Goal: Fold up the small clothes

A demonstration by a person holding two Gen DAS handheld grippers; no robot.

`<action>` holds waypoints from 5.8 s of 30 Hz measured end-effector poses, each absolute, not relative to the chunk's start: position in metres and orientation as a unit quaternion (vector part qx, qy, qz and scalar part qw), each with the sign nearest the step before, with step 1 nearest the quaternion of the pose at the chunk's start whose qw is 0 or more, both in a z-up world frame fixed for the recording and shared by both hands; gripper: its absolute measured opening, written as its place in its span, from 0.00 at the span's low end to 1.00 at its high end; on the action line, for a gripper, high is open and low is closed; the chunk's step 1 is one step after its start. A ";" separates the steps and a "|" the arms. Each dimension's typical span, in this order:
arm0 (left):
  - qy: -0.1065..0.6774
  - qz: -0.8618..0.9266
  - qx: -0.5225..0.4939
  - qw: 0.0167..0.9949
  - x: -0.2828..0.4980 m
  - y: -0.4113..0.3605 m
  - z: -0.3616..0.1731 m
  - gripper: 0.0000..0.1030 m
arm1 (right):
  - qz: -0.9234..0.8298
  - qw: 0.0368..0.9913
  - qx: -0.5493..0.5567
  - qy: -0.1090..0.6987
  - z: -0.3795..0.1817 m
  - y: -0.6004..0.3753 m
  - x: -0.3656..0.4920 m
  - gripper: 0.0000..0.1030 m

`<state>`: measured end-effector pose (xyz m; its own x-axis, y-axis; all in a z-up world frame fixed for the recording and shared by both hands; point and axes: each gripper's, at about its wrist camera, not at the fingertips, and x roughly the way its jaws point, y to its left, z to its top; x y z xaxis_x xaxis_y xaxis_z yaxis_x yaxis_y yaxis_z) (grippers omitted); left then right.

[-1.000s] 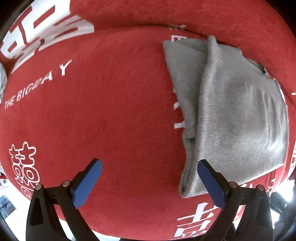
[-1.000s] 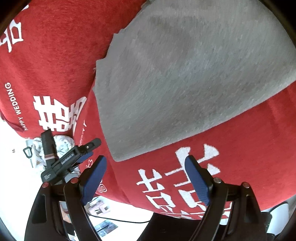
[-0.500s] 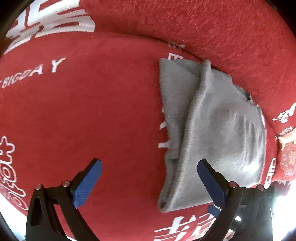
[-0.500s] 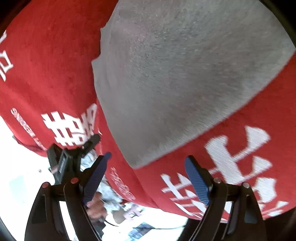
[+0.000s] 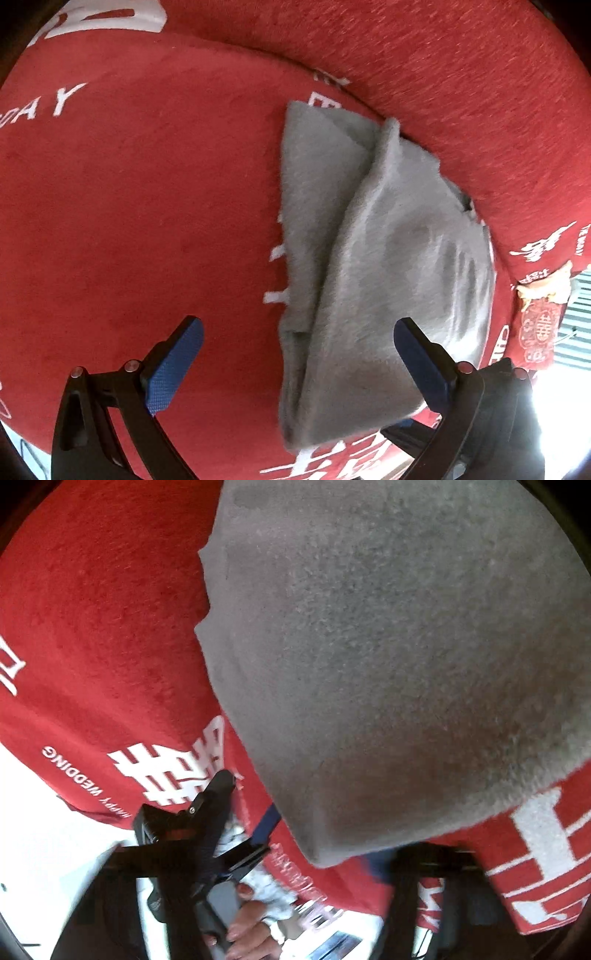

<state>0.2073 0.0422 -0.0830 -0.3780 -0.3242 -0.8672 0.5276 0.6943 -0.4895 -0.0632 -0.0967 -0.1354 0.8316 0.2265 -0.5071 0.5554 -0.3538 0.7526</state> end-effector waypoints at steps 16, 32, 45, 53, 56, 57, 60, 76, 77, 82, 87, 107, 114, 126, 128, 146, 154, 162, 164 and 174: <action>0.754 -0.456 0.004 0.473 0.192 -0.042 -0.091 0.91 | -0.080 0.603 0.741 0.284 -0.083 -0.118 -0.061 0.09; 0.703 -0.425 0.170 0.545 0.147 -0.082 -0.088 0.47 | -0.231 0.668 0.559 0.434 -0.030 -0.200 -0.107 0.37; 0.649 -0.446 0.189 0.586 0.109 -0.103 -0.041 0.16 | -0.245 0.678 0.478 0.503 -0.077 -0.216 -0.074 0.03; 0.607 -0.520 0.160 0.580 0.051 -0.158 0.033 0.16 | -0.192 0.662 0.579 0.435 -0.073 -0.234 -0.121 0.09; 0.584 -0.553 0.179 0.566 0.013 -0.188 0.048 0.16 | -0.188 0.664 0.601 0.403 -0.061 -0.241 -0.154 0.10; 0.576 -0.562 0.187 0.564 -0.001 -0.197 0.050 0.16 | -0.189 0.665 0.606 0.394 -0.058 -0.245 -0.165 0.10; 0.557 -0.585 0.213 0.550 -0.047 -0.231 0.052 0.16 | -0.197 0.662 0.625 0.363 -0.050 -0.256 -0.199 0.10; 0.527 -0.633 0.252 0.509 -0.132 -0.257 0.038 0.57 | -0.203 0.609 0.718 0.269 -0.088 -0.291 -0.291 0.29; 0.512 -0.644 0.258 0.506 -0.137 -0.258 0.046 0.57 | -0.204 0.605 0.723 0.262 -0.088 -0.295 -0.292 0.29; 0.491 -0.640 0.244 0.538 -0.121 -0.244 0.072 0.57 | -0.219 0.589 0.752 0.199 -0.087 -0.316 -0.318 0.52; 0.524 -0.564 0.248 0.588 -0.063 -0.218 0.046 0.57 | -0.159 0.567 0.802 0.105 -0.100 -0.337 -0.327 0.81; 0.568 -0.492 0.289 0.593 -0.026 -0.161 -0.021 0.58 | -0.225 0.675 0.628 0.314 -0.054 -0.347 -0.302 0.15; 0.573 -0.480 0.288 0.599 -0.017 -0.149 -0.019 0.70 | -0.242 0.651 0.649 0.312 -0.074 -0.336 -0.314 0.15; 0.566 -0.434 0.279 0.643 0.024 -0.167 -0.027 0.70 | -0.230 0.688 0.587 0.358 -0.034 -0.353 -0.251 0.13; 0.555 -0.446 0.285 0.641 0.015 -0.167 -0.022 0.70 | -0.247 0.700 0.561 0.367 -0.022 -0.351 -0.254 0.13; 0.562 -0.480 0.328 0.587 -0.022 -0.134 -0.005 0.70 | -0.272 0.685 0.559 0.381 0.005 -0.302 -0.285 0.22; 0.578 -0.478 0.349 0.562 -0.053 -0.104 -0.033 0.71 | -0.250 0.684 0.526 0.439 -0.010 -0.263 -0.283 0.21; 0.597 -0.471 0.341 0.553 -0.043 -0.092 -0.037 0.81 | -0.277 0.622 0.597 0.424 -0.056 -0.259 -0.323 0.00; 0.594 -0.470 0.349 0.552 -0.041 -0.097 -0.033 0.81 | -0.278 0.619 0.597 0.428 -0.053 -0.256 -0.326 0.00; 0.585 -0.466 0.362 0.557 -0.029 -0.100 -0.010 0.81 | -0.320 0.590 0.622 0.403 -0.033 -0.263 -0.362 0.08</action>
<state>-0.0287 -0.0999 -0.0097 -0.1182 -0.0960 -0.9883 0.9422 0.3033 -0.1422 -0.3620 -0.2628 -0.0329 0.4717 0.1235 -0.8731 0.8784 0.0214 0.4775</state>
